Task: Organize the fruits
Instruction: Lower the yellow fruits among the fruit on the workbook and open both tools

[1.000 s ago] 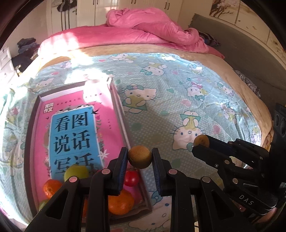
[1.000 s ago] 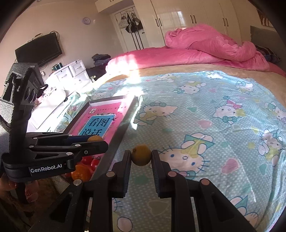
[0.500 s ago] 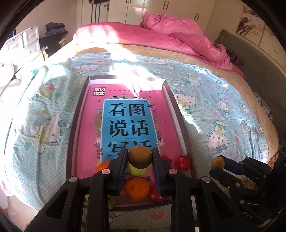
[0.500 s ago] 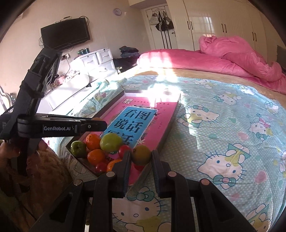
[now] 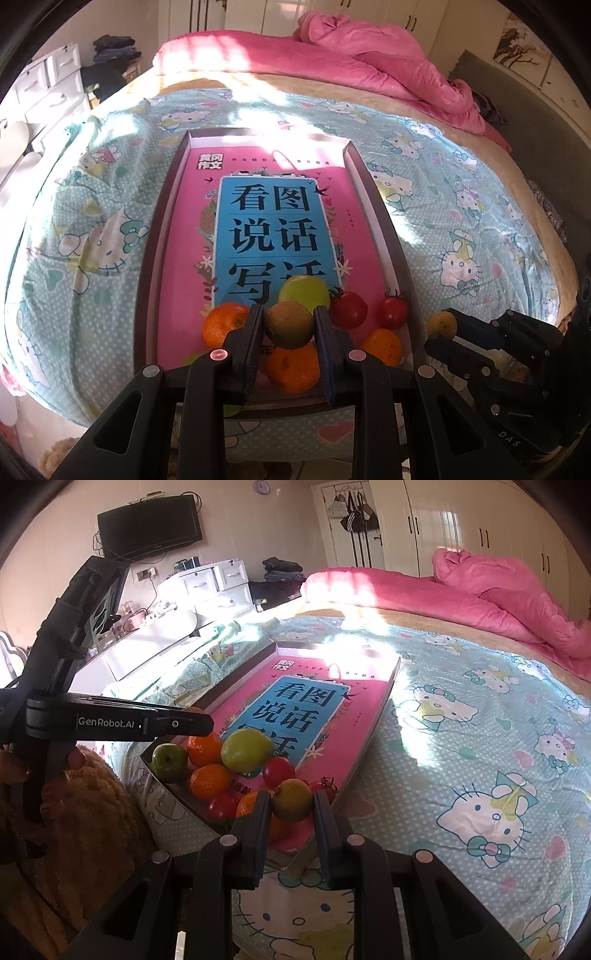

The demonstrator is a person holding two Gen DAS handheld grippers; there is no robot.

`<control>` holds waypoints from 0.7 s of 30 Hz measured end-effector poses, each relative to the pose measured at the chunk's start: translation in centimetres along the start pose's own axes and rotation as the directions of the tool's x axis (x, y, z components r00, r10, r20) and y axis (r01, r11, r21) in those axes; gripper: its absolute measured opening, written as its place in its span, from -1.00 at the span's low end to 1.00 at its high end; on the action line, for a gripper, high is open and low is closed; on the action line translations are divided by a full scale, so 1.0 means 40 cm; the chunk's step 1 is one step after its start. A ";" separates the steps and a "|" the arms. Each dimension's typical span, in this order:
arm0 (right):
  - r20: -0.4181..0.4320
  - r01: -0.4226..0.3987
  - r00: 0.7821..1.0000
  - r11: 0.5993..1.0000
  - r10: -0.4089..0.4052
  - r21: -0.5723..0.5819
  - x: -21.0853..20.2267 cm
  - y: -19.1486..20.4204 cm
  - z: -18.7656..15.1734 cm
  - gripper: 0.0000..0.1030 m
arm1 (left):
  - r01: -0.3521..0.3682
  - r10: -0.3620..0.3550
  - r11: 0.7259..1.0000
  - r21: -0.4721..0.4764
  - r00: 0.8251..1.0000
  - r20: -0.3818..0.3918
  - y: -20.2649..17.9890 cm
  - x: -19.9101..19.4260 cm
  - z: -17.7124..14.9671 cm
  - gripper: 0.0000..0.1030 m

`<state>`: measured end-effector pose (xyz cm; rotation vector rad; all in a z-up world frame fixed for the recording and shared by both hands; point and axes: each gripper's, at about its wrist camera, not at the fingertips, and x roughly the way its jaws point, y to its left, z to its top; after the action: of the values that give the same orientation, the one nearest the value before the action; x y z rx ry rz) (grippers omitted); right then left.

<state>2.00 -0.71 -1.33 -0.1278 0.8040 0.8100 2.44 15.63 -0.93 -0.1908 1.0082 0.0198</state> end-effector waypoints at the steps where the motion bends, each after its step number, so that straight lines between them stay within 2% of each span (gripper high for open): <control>1: -0.002 -0.002 1.000 1.000 0.002 0.002 0.002 -0.001 0.000 -0.55 | 0.004 -0.004 1.000 0.010 1.000 -0.006 -0.010 0.006 -0.002 -0.46; 9: -0.020 0.002 1.000 1.000 -0.002 0.010 0.030 -0.005 0.002 -0.55 | 0.013 -0.010 0.996 0.088 0.999 -0.034 -0.078 0.043 -0.007 -0.46; 21: -0.031 0.008 0.999 1.000 -0.007 0.019 0.062 -0.018 0.009 -0.55 | 0.018 -0.015 0.993 0.118 1.000 -0.026 -0.102 0.047 -0.007 -0.46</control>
<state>3.74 0.40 -2.92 -0.1262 0.8399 0.7945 3.64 11.46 -2.03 -0.0907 1.0296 -0.0572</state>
